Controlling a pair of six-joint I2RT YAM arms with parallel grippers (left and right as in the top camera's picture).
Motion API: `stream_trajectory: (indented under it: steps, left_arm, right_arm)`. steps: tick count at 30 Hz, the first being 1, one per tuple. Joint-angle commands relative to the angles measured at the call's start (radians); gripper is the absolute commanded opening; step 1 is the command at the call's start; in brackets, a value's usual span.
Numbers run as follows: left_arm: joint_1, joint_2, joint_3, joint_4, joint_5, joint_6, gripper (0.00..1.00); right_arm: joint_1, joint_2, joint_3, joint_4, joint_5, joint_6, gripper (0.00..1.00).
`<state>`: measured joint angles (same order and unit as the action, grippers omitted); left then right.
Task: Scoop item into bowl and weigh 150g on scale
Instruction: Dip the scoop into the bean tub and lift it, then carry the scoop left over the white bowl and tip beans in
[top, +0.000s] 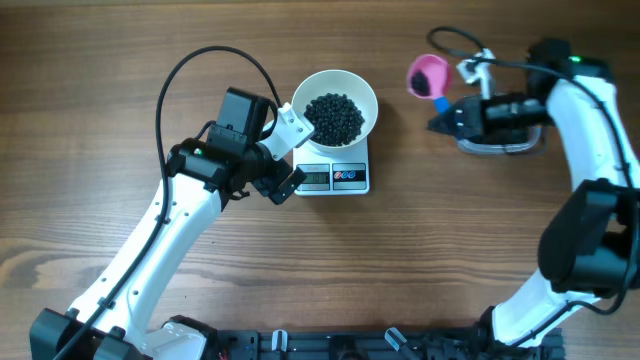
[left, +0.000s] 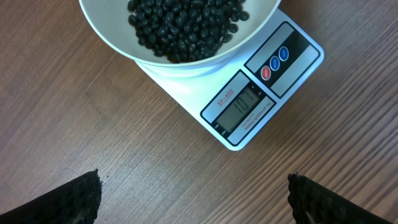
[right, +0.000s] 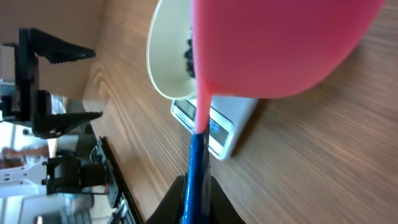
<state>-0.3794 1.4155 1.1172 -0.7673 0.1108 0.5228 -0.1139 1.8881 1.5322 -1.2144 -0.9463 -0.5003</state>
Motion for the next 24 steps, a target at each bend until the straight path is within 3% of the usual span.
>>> stream_trajectory:
  steps: [1,15,24]
  left_arm:
    - [0.002,-0.008,-0.003,-0.001,0.016,0.020,1.00]
    - [0.002,-0.008,-0.003,-0.001,0.016,0.020,1.00]
    - [0.002,-0.008,-0.003,-0.001,0.016,0.020,1.00]
  right_arm:
    - [0.079,0.010,0.045,0.040,-0.039,0.098,0.04]
    - [0.203,0.010,0.118,0.196,-0.043,0.269,0.04]
    - [0.217,0.010,0.118,0.290,-0.027,0.298,0.04]
